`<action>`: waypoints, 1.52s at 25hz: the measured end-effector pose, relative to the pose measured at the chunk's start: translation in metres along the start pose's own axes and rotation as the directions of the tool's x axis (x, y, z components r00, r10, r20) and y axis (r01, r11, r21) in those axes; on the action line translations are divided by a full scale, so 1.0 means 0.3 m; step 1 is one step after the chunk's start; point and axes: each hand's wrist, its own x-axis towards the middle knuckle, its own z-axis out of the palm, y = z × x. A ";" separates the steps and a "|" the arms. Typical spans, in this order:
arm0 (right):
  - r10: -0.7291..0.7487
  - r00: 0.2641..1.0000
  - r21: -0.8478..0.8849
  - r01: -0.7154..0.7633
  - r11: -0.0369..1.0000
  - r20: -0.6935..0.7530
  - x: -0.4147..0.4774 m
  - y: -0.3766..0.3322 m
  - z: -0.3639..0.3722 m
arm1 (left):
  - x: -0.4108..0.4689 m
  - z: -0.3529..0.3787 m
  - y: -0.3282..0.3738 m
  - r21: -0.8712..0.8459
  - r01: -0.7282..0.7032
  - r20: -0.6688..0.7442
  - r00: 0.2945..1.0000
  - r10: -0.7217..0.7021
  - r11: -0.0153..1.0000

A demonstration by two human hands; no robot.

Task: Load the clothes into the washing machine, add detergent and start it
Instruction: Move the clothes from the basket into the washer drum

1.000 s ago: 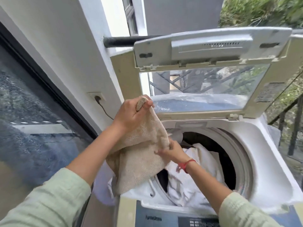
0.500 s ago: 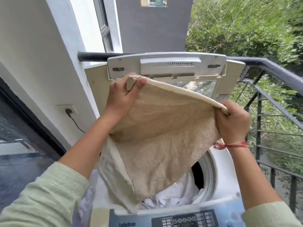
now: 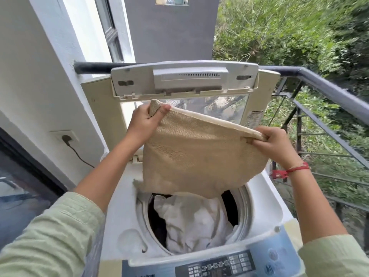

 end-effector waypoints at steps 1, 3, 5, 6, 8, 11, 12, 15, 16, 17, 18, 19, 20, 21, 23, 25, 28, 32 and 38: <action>0.049 0.989 0.091 -0.062 0.994 0.142 0.001 -0.015 -0.007 | -0.005 -0.014 -0.013 -0.031 0.035 0.036 0.999 -0.034 0.999; 0.149 0.872 0.064 -0.201 0.978 0.466 0.015 -0.009 -0.020 | -0.007 -0.045 -0.021 -0.074 0.127 0.126 0.985 -0.117 0.989; 0.241 0.692 -0.118 -0.221 0.968 0.680 0.035 0.008 -0.036 | -0.008 -0.073 0.007 -0.088 0.281 0.325 0.915 -0.240 0.956; 0.289 0.631 -0.195 -0.216 0.957 0.720 0.043 0.016 -0.044 | -0.010 -0.081 0.018 -0.084 0.363 0.477 0.832 -0.283 0.928; 0.333 0.568 -0.237 -0.238 0.942 0.753 0.041 0.033 -0.049 | -0.030 -0.080 0.027 0.048 0.465 0.768 0.549 -0.330 0.884; 0.256 0.470 -0.144 -0.262 0.954 0.845 0.007 0.028 -0.028 | -0.075 -0.048 -0.003 0.300 0.402 0.922 0.109 -0.370 0.865; 0.272 0.475 -0.172 -0.244 0.955 0.837 0.011 0.051 -0.001 | -0.071 -0.029 -0.035 0.329 0.407 0.912 0.099 -0.399 0.852; 0.418 0.706 -0.435 -0.171 0.884 0.571 0.077 0.178 0.129 | -0.046 0.077 -0.161 0.413 0.397 0.643 0.510 -0.571 0.819; 0.409 0.807 -0.530 -0.144 0.836 0.425 0.096 0.215 0.188 | -0.051 0.130 -0.206 0.463 0.315 0.460 0.714 -0.528 0.829; 0.353 0.890 -0.619 -0.107 0.778 0.289 0.101 0.242 0.252 | -0.062 0.185 -0.239 0.505 0.210 0.317 0.857 -0.407 0.837; 0.255 0.944 -0.695 -0.041 0.718 0.208 0.087 0.261 0.322 | -0.082 0.232 -0.273 0.553 0.086 0.249 0.932 -0.263 0.829; 0.157 0.973 -0.733 0.019 0.680 0.171 0.060 0.269 0.395 | -0.110 0.270 -0.319 0.619 -0.067 0.242 0.964 -0.109 0.782; 0.053 0.985 -0.725 0.082 0.683 0.162 0.020 0.269 0.466 | -0.139 0.300 -0.372 0.682 -0.204 0.249 0.968 0.039 0.702; -0.035 0.984 -0.700 0.148 0.698 0.173 -0.026 0.264 0.532 | -0.173 0.325 -0.400 0.713 -0.314 0.257 0.949 0.183 0.627; 0.003 0.953 -0.623 0.195 0.757 0.302 -0.109 0.271 0.658 | -0.258 0.389 -0.453 0.644 -0.548 0.364 0.833 0.417 0.533; 0.216 0.864 -0.583 0.105 0.805 0.454 -0.161 0.316 0.752 | -0.364 0.449 -0.486 0.561 -0.659 0.596 0.742 0.308 0.501; 0.470 0.659 -0.625 0.000 0.781 0.588 -0.185 0.441 0.847 | -0.453 0.473 -0.622 0.800 -0.316 0.569 0.668 -0.479 0.509; 0.613 0.301 -0.588 -0.179 0.789 0.730 -0.193 0.586 0.936 | -0.466 0.525 -0.759 0.859 -0.321 0.512 0.522 -0.682 0.399; 0.538 0.097 -0.513 -0.199 0.835 0.837 -0.152 0.736 1.012 | -0.501 0.651 -0.849 0.848 -0.310 0.518 0.310 -0.797 0.430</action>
